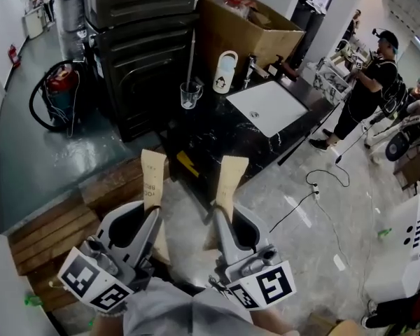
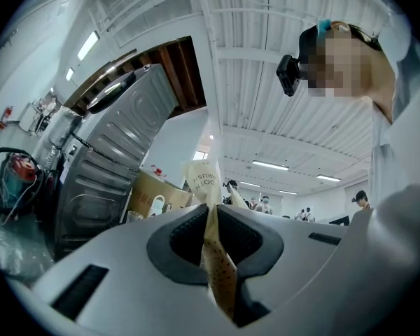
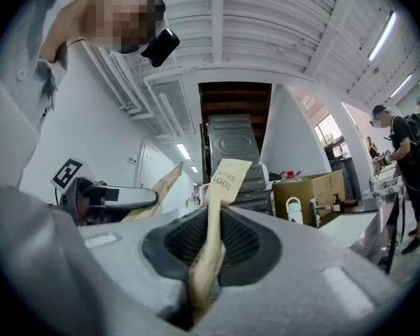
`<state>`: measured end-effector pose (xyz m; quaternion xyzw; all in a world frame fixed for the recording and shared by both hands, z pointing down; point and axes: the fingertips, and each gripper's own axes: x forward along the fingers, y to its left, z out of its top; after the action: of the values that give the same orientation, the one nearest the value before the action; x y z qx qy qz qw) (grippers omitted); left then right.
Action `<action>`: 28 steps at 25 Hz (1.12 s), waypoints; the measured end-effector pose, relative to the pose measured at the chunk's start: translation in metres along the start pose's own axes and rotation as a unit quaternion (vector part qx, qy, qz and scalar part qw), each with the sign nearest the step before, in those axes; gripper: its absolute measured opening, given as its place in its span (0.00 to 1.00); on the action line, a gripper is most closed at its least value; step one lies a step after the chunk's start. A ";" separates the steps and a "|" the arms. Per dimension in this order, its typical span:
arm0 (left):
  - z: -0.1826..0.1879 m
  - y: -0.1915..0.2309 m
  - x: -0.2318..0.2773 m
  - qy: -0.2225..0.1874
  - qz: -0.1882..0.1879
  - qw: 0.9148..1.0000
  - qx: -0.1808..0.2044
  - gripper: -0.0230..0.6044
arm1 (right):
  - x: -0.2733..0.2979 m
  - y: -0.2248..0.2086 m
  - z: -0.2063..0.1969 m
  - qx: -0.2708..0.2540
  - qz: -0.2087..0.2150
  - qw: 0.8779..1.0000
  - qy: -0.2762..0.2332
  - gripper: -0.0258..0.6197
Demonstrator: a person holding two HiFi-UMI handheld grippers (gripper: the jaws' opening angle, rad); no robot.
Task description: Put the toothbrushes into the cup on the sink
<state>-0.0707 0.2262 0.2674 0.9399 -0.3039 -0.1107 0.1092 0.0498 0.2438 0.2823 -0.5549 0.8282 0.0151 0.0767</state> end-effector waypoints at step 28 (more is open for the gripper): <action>0.037 0.183 0.074 0.029 -0.090 0.996 -0.004 0.10 | 0.176 -0.015 -0.012 -0.049 -0.115 0.992 0.002 0.11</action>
<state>-0.1232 0.0321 0.2713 0.9658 -0.2147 -0.0941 0.1109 -0.0031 0.0748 0.2700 -0.6498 0.7571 0.0456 0.0490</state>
